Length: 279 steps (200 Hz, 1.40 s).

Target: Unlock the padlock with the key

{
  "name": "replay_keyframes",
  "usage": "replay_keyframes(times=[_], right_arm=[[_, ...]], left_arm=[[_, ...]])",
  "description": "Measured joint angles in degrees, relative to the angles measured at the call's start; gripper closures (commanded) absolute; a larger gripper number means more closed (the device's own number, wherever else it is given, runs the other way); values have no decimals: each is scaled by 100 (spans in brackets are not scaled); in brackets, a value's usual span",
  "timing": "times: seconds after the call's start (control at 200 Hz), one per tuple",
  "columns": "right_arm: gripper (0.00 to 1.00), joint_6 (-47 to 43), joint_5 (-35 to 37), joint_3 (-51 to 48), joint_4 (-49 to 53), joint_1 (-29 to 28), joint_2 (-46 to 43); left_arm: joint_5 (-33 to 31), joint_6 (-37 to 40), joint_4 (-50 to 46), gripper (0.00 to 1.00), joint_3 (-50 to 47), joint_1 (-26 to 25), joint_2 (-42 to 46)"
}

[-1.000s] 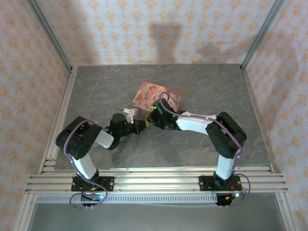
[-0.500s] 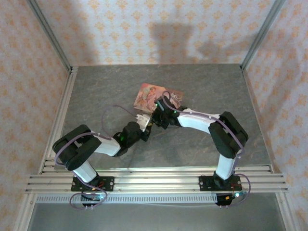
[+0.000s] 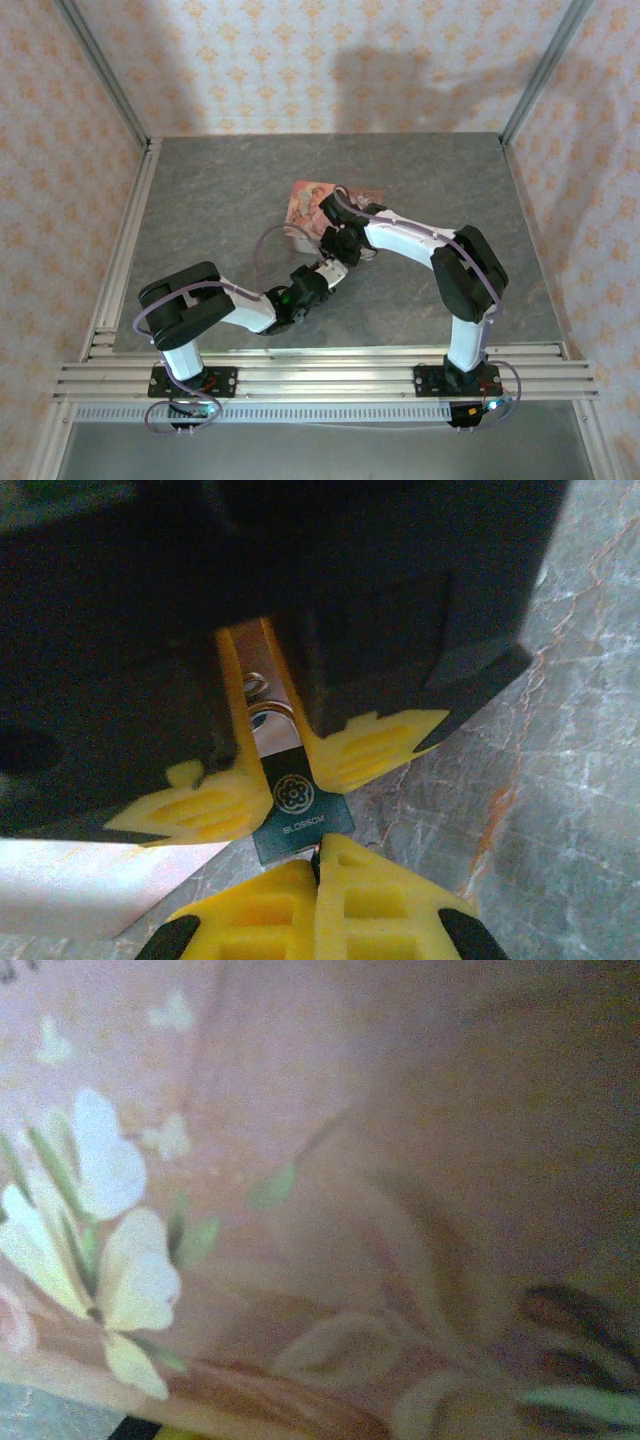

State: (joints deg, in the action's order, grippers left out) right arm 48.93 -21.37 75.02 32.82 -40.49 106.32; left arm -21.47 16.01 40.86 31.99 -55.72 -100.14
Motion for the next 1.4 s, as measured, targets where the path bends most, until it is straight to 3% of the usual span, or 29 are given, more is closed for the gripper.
replay_keyframes(times=[0.075, 0.225, 0.47, 0.706, 0.916, 1.186, 1.396], right_arm=[[95, -17, -15, -2, 20, -9, 0], [69, -20, -35, -2, 11, -85, -7], [54, 50, -70, -2, -15, -125, -321], [52, 57, 44, -79, -160, -125, -866], [52, 210, 232, -765, -599, -125, -1303], [44, 428, 402, -1495, -1394, -264, -1379], [42, 490, 557, -1663, -2026, -472, -1375]], left_arm=[[177, -216, 136, 100, -144, 57, 79], [741, -745, 546, 100, -527, 282, 291], [1390, -1314, 710, 100, -793, 570, 343], [1891, -1687, 964, 100, -935, 826, 348], [2566, -2111, 1126, 100, -1134, 1209, 479], [3735, -2542, 999, 100, -1167, 1849, 704], [4205, -2629, 789, 100, -1145, 2039, 855]])
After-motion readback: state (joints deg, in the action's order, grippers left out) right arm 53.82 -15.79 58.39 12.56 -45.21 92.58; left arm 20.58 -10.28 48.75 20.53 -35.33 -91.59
